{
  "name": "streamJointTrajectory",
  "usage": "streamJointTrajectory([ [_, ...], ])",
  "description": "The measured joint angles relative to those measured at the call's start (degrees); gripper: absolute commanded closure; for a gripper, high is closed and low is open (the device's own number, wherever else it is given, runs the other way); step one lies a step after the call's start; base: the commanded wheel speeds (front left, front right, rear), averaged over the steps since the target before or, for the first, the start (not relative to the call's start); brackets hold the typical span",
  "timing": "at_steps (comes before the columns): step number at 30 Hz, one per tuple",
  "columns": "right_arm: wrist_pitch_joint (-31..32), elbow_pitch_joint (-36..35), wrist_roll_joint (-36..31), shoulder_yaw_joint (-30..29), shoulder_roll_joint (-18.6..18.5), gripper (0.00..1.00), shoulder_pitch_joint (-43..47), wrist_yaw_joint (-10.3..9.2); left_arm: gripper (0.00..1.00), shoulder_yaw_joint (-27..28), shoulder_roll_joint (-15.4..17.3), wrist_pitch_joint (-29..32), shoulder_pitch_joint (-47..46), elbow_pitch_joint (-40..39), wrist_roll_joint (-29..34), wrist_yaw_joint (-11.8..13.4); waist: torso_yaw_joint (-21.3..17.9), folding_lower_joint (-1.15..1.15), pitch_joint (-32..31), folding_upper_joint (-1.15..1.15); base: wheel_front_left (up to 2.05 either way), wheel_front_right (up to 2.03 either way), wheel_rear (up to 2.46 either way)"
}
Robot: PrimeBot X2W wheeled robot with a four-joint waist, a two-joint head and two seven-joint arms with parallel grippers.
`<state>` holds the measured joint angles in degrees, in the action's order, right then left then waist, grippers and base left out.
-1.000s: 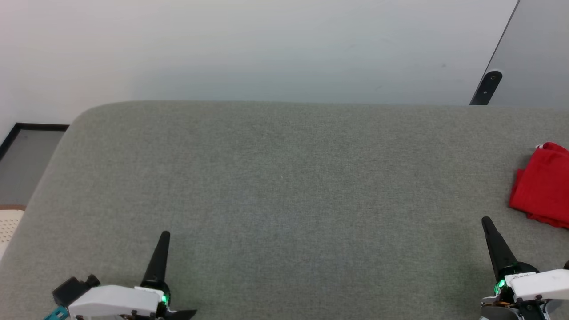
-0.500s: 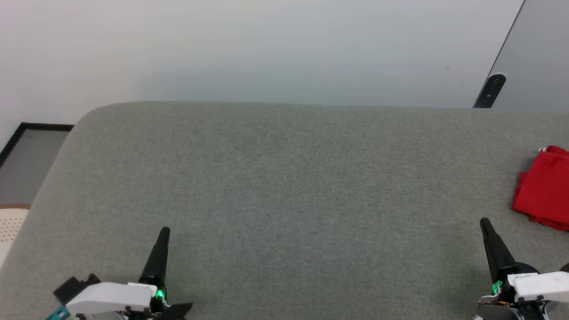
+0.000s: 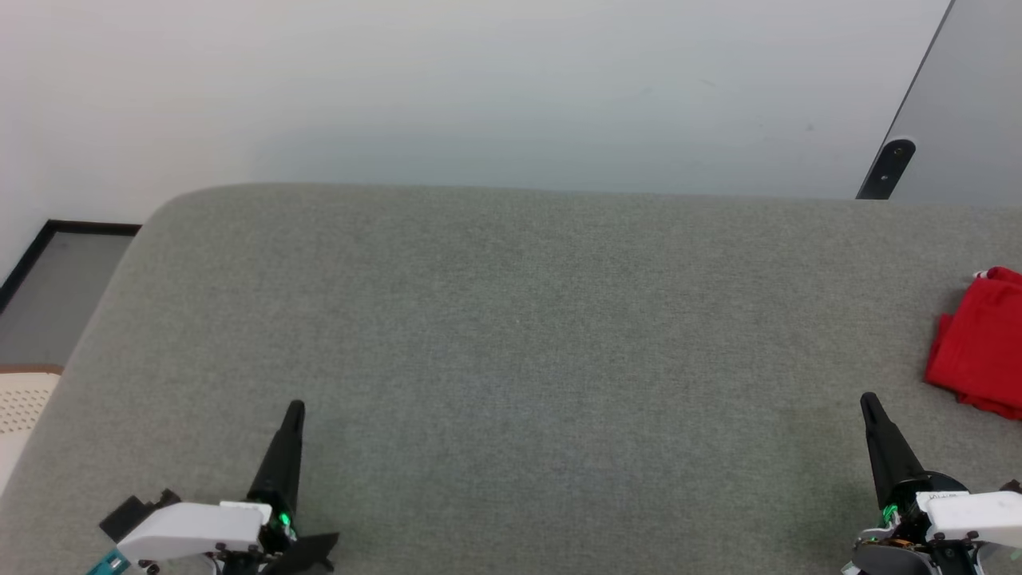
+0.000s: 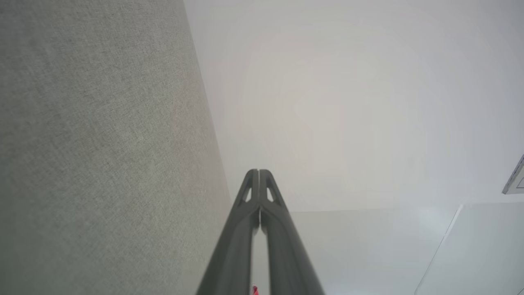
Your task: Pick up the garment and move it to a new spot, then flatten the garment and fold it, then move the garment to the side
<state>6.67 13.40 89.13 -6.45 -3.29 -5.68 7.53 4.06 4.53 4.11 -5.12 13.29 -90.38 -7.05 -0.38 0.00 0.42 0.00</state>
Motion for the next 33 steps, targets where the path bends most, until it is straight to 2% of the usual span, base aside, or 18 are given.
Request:
streamJointTrajectory([
  [10,-0.2,0.7,3.2,-0.1,0.4,1.0,-0.1,0.0,1.0,0.6,-0.3,0.9,-0.8,0.7,-3.5,-0.3,0.4,0.0,-0.2,0.0,0.0,0.0,0.0],
  [33,-0.2,0.7,3.2,-0.1,0.4,1.0,-0.2,0.0,1.0,1.0,-0.6,1.4,-0.8,0.8,-3.4,-0.3,0.4,0.0,-0.2,0.0,0.0,0.0,0.0],
])
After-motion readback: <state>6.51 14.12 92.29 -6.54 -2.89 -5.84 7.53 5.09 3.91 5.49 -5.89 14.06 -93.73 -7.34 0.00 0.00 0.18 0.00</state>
